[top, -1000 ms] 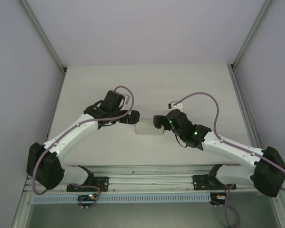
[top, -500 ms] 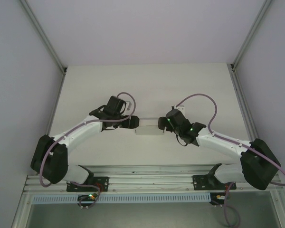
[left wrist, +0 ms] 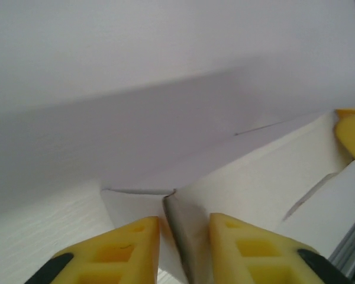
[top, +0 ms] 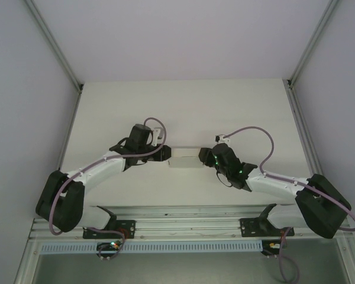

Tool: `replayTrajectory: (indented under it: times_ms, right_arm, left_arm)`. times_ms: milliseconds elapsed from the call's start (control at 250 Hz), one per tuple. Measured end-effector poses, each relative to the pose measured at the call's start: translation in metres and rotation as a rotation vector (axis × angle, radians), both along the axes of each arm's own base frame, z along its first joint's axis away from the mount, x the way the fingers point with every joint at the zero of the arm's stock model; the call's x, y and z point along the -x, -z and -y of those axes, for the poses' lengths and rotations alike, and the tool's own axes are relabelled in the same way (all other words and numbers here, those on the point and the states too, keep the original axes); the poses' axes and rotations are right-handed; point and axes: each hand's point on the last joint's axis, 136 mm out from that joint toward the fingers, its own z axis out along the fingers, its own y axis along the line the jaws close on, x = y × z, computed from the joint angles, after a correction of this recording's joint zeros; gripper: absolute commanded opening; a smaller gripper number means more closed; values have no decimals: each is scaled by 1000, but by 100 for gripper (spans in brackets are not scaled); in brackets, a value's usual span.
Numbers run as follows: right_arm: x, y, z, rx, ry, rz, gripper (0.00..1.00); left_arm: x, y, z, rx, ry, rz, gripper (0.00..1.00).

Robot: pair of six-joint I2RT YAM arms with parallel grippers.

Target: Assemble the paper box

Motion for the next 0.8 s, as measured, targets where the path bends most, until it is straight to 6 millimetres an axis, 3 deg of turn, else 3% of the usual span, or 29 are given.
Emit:
replayTrajectory:
  times_ms: [188, 264, 316, 399, 487, 515, 571, 635, 703, 799]
  right_arm:
    - [1, -4, -4, -47, -20, 61, 8]
    - [0, -7, -4, -52, -21, 69, 8]
    - [1, -8, -4, -52, -23, 71, 19]
    - [2, -9, -3, -33, -35, 67, 29]
    - [6, -10, -1, 12, -52, 40, 45]
    - [8, -11, 0, 33, -59, 30, 51]
    - [9, -17, 1, 80, -81, 23, 70]
    - [8, -31, 1, 109, -100, 32, 78]
    - [4, -54, -3, 139, -138, 69, 100]
    - [2, -86, -17, 209, -287, 137, 100]
  left_arm:
    - [-2, -2, 2, 33, -9, 5, 0]
    - [-3, -3, 2, 37, -10, 5, 0]
    - [-3, -3, 2, 37, -9, 5, 15]
    - [-3, -4, 3, 34, -7, 5, 21]
    - [-4, -8, 3, 9, 11, 11, 47]
    - [-5, -10, 3, 0, 11, 12, 60]
    - [-10, -17, 2, -19, 7, 26, 99]
    - [-20, -32, 1, -38, -2, 64, 100]
    - [-32, -52, -1, -52, -19, 116, 100]
    - [-50, -78, -16, -90, -85, 203, 100]
